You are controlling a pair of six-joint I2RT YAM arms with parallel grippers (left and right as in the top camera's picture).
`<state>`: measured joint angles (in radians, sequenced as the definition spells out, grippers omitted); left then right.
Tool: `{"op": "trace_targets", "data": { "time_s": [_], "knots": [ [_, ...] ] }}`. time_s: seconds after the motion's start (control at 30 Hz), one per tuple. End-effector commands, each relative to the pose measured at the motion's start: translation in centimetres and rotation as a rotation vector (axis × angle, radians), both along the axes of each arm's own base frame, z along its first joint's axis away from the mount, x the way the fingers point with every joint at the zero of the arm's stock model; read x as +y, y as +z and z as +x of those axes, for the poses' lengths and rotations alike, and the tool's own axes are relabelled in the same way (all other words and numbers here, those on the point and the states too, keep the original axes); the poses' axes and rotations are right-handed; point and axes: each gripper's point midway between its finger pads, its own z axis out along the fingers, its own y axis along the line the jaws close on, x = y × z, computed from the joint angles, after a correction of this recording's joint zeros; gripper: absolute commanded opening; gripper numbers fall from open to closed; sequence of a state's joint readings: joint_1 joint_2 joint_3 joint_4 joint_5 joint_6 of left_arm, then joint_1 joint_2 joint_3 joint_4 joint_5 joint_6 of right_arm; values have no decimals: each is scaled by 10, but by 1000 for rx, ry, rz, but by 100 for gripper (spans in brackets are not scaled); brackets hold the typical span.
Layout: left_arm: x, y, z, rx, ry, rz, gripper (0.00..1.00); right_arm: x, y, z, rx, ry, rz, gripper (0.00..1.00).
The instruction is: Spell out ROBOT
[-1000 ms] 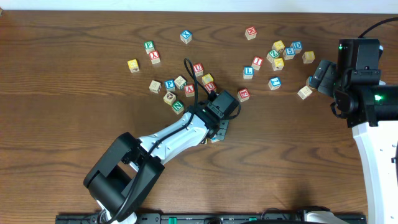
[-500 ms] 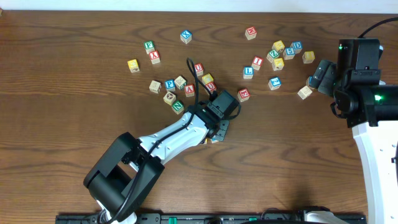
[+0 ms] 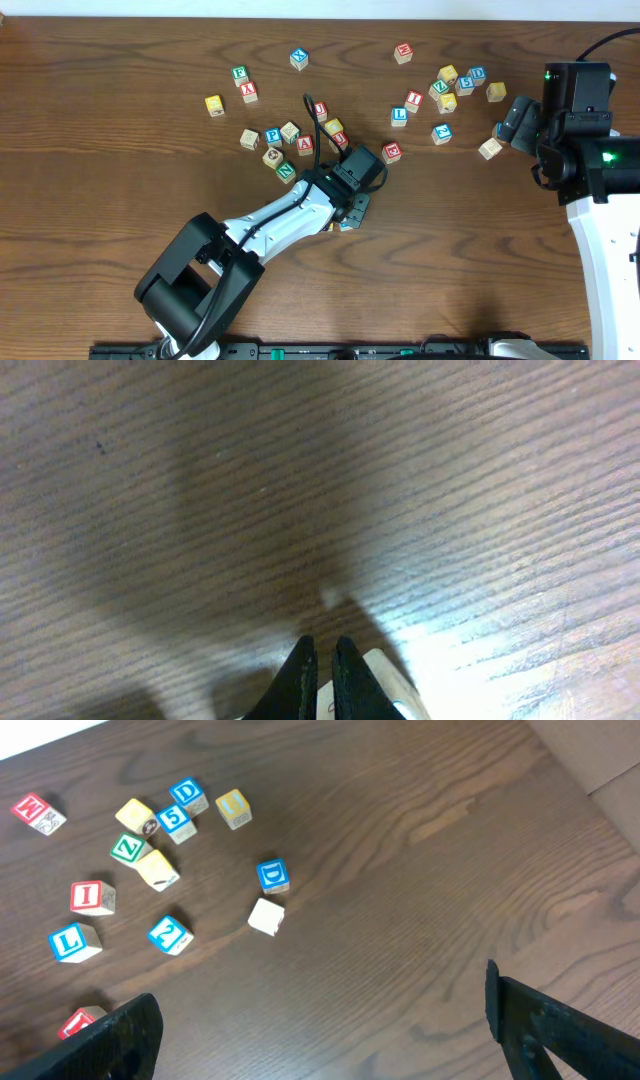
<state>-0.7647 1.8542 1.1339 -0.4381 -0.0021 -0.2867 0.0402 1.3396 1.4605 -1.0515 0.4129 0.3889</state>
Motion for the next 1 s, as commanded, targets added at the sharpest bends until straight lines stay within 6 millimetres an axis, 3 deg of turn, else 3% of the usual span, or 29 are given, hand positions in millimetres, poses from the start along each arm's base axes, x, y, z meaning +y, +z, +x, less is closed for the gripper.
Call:
{"op": "trace_targets", "data": {
  "time_s": [0.0, 0.17, 0.23, 0.37, 0.67, 0.8, 0.97],
  "knots": [
    [-12, 22, 17, -85, -9, -49, 7, -3, 7, 0, -14, -5, -16, 99],
    [-23, 38, 44, -213, 18, -95, 7, -3, 7, 0, -14, -5, -15, 99],
    [-31, 38, 40, -188, -3, -134, 7, -3, 7, 0, -14, -6, -16, 99],
    [-47, 33, 13, -60, -71, -214, 8, -3, 7, 0, -14, -5, -15, 99],
    [-52, 26, -12, -9, -111, -175, 7, -3, 7, 0, -14, -5, -16, 99],
    [-48, 24, -13, -15, -119, -146, 8, -3, 7, 0, -14, -5, -15, 99],
    [-26, 19, -5, -60, -75, -36, 7, -3, 7, 0, -14, -5, -16, 99]
  ]
}}
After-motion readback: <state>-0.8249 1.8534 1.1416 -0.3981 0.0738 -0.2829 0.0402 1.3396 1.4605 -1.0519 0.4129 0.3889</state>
